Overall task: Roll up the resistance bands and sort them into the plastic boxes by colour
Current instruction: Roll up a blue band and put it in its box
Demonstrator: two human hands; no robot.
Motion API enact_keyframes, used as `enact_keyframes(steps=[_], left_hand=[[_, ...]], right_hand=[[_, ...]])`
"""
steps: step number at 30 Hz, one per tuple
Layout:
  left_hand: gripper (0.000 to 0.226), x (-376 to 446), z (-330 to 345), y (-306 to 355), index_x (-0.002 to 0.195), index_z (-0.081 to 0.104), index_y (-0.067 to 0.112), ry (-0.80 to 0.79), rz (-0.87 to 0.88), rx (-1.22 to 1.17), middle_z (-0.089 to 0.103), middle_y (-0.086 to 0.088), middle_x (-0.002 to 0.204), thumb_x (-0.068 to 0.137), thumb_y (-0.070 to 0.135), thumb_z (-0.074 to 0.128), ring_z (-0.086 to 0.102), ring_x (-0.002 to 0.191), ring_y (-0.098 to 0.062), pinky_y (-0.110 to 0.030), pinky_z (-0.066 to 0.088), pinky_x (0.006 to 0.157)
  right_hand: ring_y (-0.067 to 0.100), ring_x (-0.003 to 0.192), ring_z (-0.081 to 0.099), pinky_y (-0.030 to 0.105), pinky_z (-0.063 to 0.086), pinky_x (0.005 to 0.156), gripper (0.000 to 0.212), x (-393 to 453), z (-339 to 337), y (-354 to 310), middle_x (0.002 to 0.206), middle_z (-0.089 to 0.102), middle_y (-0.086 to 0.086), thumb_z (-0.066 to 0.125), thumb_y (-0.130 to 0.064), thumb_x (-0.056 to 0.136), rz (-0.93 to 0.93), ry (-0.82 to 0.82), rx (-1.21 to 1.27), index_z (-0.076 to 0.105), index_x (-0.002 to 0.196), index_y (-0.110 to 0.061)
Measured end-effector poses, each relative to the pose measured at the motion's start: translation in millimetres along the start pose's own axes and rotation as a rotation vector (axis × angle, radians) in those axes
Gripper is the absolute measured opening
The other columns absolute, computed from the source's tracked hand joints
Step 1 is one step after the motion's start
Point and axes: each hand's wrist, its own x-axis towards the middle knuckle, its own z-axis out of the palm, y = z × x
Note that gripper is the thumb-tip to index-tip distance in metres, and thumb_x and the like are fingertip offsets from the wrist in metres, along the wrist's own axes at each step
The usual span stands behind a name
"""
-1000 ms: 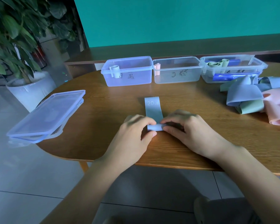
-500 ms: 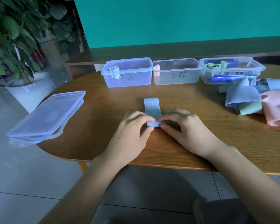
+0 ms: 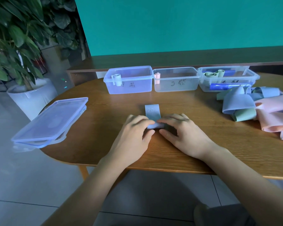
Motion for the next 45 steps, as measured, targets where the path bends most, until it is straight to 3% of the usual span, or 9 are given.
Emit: enact_keyframes(steps=[6,15,20,24,31,37,45], left_hand=[[0.027,7.1,5.3,-3.3,0.123,0.066,0.019,-0.001,-0.012,0.003,0.063,0.008,0.119,0.098,0.026,0.061,0.049,0.111,-0.016,-0.033,0.045,0.097],[0.028,13.4,8.0,-3.9,0.126,0.064,0.021,0.004,-0.010,0.017,0.061,0.009,0.122,0.097,0.024,0.061,0.047,0.114,-0.016,-0.031,0.042,0.100],[0.031,19.4,11.9,-6.8,0.128,0.063,0.020,0.002,-0.051,0.014,0.061,0.008,0.125,0.097,0.025,0.060,0.047,0.114,-0.019,-0.037,0.043,0.101],[0.035,23.4,12.4,-6.5,0.133,0.060,0.020,-0.028,-0.061,0.024,0.059,0.006,0.130,0.098,0.027,0.059,0.046,0.118,-0.019,-0.036,0.042,0.103],[0.031,24.1,11.5,-6.7,0.126,0.062,0.029,0.019,-0.004,0.011,0.062,0.006,0.122,0.096,0.021,0.062,0.049,0.112,-0.022,-0.037,0.045,0.098],[0.035,34.9,19.0,-13.8,0.131,0.059,0.020,-0.009,-0.057,0.061,0.061,0.003,0.130,0.097,0.028,0.058,0.047,0.115,-0.022,-0.042,0.043,0.100],[0.034,39.6,20.2,-14.6,0.129,0.061,0.020,0.021,-0.037,0.075,0.060,0.002,0.127,0.095,0.026,0.061,0.047,0.117,-0.022,-0.038,0.042,0.102]], right_hand=[[0.015,0.110,0.053,0.041,0.047,0.098,0.037,0.8,-2.2,-1.8,0.126,0.059,-0.018,0.044,-0.048,0.098,-0.021,0.046,0.003,0.060,0.127,-0.033],[0.016,0.110,0.052,0.045,0.046,0.098,0.046,13.8,-4.0,-1.0,0.126,0.060,-0.018,0.037,-0.056,0.094,0.026,-0.007,0.016,0.058,0.129,-0.036],[0.019,0.112,0.052,0.041,0.046,0.100,0.033,14.9,-5.5,0.0,0.127,0.061,-0.013,0.052,-0.038,0.098,-0.013,0.048,0.020,0.062,0.129,-0.030],[0.020,0.114,0.052,0.042,0.045,0.101,0.033,18.1,-4.7,2.9,0.130,0.061,-0.013,0.056,-0.034,0.098,-0.001,0.038,0.013,0.061,0.131,-0.030],[0.019,0.116,0.055,0.044,0.045,0.101,0.047,32.7,-1.2,10.4,0.133,0.061,-0.014,0.039,-0.053,0.095,0.028,-0.021,-0.011,0.056,0.134,-0.035],[0.018,0.114,0.051,0.038,0.045,0.101,0.032,33.7,-3.7,10.6,0.129,0.062,-0.011,0.055,-0.033,0.098,-0.027,0.068,-0.008,0.063,0.128,-0.029],[0.018,0.117,0.048,0.042,0.044,0.105,0.040,45.1,-2.5,16.1,0.139,0.058,-0.008,0.054,-0.036,0.099,-0.006,0.036,-0.019,0.056,0.138,-0.030]])
